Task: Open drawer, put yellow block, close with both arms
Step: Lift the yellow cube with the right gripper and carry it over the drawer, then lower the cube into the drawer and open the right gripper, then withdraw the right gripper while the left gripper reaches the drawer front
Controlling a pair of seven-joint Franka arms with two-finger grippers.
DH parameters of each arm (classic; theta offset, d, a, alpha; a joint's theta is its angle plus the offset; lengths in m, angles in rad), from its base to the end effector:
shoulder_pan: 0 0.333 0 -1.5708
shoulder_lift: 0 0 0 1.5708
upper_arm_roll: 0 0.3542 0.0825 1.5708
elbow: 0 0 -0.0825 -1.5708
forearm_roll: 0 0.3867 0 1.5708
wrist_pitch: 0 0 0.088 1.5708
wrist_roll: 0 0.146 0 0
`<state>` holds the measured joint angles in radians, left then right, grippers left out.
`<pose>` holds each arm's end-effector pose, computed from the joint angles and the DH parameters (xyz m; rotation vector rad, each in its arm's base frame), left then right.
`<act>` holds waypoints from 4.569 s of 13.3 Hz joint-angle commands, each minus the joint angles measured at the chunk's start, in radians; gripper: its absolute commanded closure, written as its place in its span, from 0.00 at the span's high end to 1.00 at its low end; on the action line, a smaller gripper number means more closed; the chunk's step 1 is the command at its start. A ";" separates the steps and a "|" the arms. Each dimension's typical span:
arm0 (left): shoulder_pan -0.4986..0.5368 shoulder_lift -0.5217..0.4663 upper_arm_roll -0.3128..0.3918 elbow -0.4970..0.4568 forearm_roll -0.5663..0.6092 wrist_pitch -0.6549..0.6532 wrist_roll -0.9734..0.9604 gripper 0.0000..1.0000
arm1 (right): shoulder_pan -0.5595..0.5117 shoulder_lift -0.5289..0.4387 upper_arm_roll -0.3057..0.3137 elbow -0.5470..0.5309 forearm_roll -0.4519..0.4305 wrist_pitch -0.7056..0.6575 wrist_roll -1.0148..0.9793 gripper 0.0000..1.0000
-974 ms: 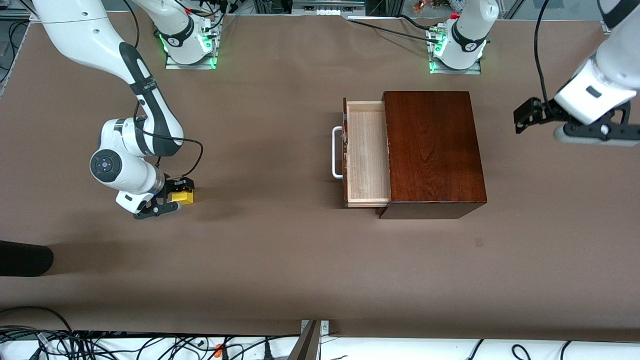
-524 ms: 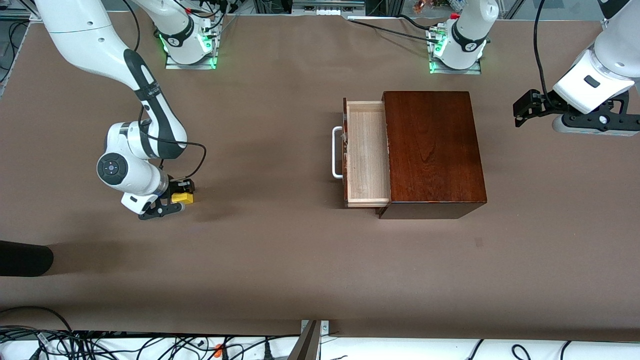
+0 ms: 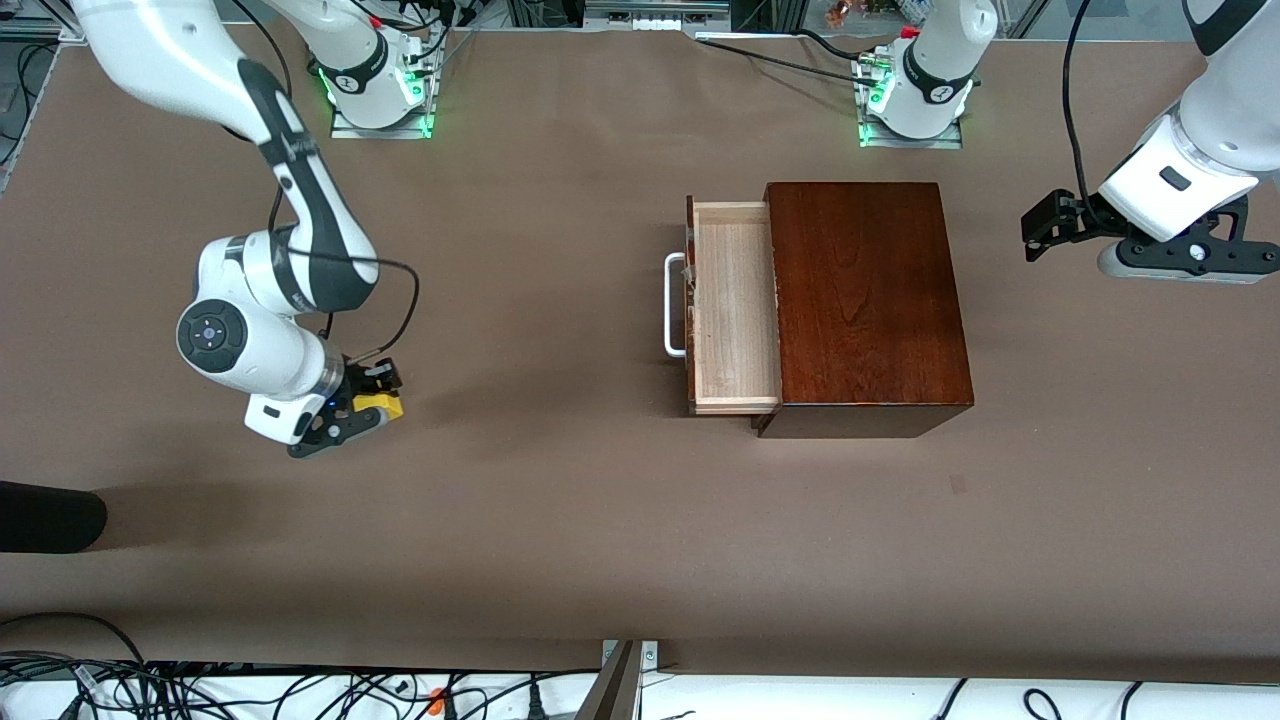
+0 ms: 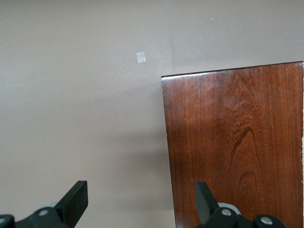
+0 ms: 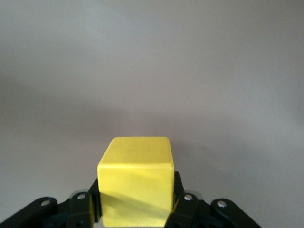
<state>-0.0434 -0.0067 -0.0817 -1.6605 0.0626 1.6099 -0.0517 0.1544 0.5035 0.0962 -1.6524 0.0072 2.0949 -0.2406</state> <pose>0.5506 -0.0604 0.5884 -3.0721 0.1187 0.0587 0.6701 0.1648 0.3090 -3.0004 -0.7293 0.0912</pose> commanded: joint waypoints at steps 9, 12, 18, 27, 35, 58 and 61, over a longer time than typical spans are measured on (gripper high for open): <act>0.005 0.004 -0.003 0.019 -0.027 -0.004 0.001 1.00 | 0.508 0.148 0.013 0.508 -0.087 -0.229 -0.045 0.23; 0.004 0.002 -0.004 0.019 -0.026 -0.005 0.001 1.00 | 0.648 0.179 0.007 0.556 -0.180 -0.228 -0.045 0.25; 0.002 0.002 -0.004 0.019 -0.027 -0.005 0.000 1.00 | 0.747 0.231 0.005 0.562 -0.208 -0.136 -0.032 0.25; 0.002 0.002 -0.004 0.022 -0.027 -0.005 0.000 1.00 | 0.791 0.317 0.004 0.556 -0.282 -0.105 -0.034 0.25; 0.000 0.004 -0.006 0.021 -0.027 -0.005 0.000 1.00 | 0.777 0.349 -0.015 0.559 -0.296 -0.073 -0.057 0.68; -0.047 0.155 -0.191 0.123 -0.118 -0.041 0.026 1.00 | 0.390 -0.497 -0.344 0.099 0.106 -0.417 0.079 1.00; -0.062 0.261 -0.283 0.199 -0.113 -0.033 0.024 1.00 | 0.390 -0.528 -0.412 0.072 0.105 -0.455 0.078 1.00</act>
<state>-0.0952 0.1543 -0.3259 -1.5644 -0.0427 1.5919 -0.0482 0.5352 0.0274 -0.2810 -1.5172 0.0975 1.6510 -0.1868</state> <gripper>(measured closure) 0.000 0.000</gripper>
